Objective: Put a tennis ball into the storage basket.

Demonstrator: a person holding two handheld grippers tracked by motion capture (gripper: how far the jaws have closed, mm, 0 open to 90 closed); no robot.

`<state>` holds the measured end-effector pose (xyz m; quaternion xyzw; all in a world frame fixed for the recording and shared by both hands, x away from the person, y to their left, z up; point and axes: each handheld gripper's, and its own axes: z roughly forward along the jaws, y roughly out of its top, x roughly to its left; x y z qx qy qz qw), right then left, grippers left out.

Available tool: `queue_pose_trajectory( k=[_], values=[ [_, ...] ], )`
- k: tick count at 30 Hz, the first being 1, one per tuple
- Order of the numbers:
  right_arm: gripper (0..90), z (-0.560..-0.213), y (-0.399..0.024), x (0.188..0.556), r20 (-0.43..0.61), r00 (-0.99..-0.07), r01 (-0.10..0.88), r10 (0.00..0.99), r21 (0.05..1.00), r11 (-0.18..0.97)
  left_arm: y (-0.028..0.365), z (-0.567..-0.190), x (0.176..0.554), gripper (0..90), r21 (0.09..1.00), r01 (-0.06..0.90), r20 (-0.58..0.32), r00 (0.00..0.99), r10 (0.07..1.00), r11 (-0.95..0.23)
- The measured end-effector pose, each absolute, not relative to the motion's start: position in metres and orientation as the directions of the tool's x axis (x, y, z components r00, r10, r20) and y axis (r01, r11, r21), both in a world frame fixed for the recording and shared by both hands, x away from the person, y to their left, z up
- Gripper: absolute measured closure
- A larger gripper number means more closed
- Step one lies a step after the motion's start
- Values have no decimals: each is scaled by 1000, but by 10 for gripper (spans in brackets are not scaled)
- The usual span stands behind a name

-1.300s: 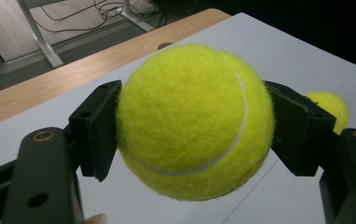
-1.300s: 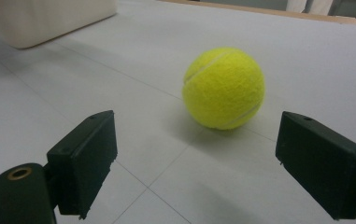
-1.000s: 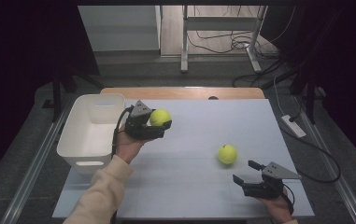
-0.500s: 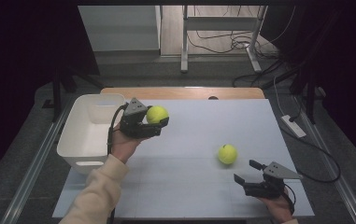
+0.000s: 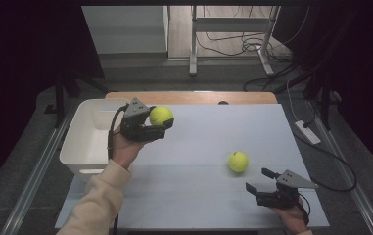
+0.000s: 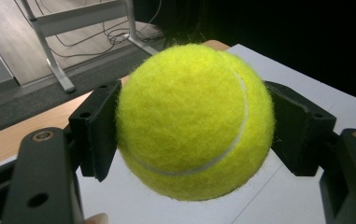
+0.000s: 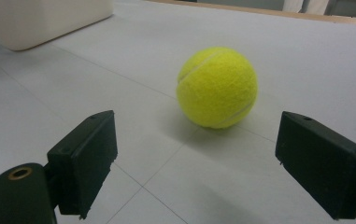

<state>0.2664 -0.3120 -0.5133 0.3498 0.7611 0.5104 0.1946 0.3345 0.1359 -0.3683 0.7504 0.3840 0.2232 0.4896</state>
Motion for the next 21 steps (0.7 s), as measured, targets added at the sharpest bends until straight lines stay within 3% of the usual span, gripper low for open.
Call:
queue_pose_trajectory(
  k=[21],
  values=[
    [128, -514, -312, 266, 61, -681, 336, 729, 912, 238, 150, -355, 329, 267, 919, 336, -38, 593, 804, -204]
  ],
)
